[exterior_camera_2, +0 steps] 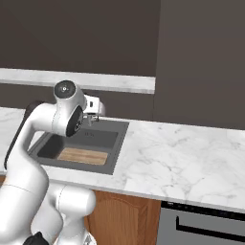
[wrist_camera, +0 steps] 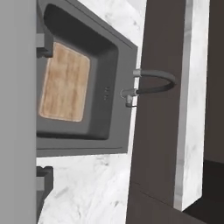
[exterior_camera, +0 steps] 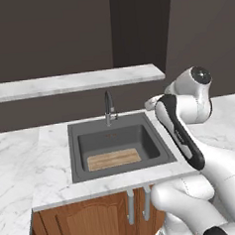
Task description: Turn on the sink faucet with hot water and rinse the cutting board for ten seconds, then turn off the faucet. Push the cutting board to reach the water if necessary.
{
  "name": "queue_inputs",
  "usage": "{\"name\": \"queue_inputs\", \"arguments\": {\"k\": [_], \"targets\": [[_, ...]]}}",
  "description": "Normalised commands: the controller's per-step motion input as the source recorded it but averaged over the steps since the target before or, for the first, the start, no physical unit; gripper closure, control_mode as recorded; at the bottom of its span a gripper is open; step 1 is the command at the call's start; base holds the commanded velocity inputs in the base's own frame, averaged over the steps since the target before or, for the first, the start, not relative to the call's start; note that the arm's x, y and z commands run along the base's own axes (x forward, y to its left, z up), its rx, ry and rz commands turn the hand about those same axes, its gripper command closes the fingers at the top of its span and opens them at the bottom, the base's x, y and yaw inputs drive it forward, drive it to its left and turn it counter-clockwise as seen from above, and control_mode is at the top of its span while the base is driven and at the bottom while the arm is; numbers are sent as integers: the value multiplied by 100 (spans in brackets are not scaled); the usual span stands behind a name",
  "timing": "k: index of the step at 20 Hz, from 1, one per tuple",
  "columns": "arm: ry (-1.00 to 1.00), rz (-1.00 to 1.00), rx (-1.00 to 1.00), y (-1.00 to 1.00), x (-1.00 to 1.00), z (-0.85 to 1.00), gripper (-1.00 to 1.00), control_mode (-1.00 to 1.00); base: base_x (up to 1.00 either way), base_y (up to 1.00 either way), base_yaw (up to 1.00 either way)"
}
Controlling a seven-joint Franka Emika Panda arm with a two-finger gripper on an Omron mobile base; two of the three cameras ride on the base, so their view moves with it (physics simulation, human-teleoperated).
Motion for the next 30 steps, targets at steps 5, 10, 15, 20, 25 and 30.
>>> {"name": "queue_inputs", "arguments": {"k": [5, 10, 15, 20, 25, 30], "targets": [[-30, 0, 4, -7, 0, -23, -100, -100, 0, 0, 0], [-27, 0, 4, -4, 0, -31, -100, -100, 0, 0, 0], [-16, 0, 2, -1, 0, -18, -100, -100, 0, 0, 0], [-9, 0, 1, 0, 7, -15, -100, -100, 0, 0, 0], [-4, 0, 1, 0, 12, -14, -100, -100, 0, 0, 0], [0, 0, 0, 0, 19, -5, -100, -100, 0, 0, 0]]}}
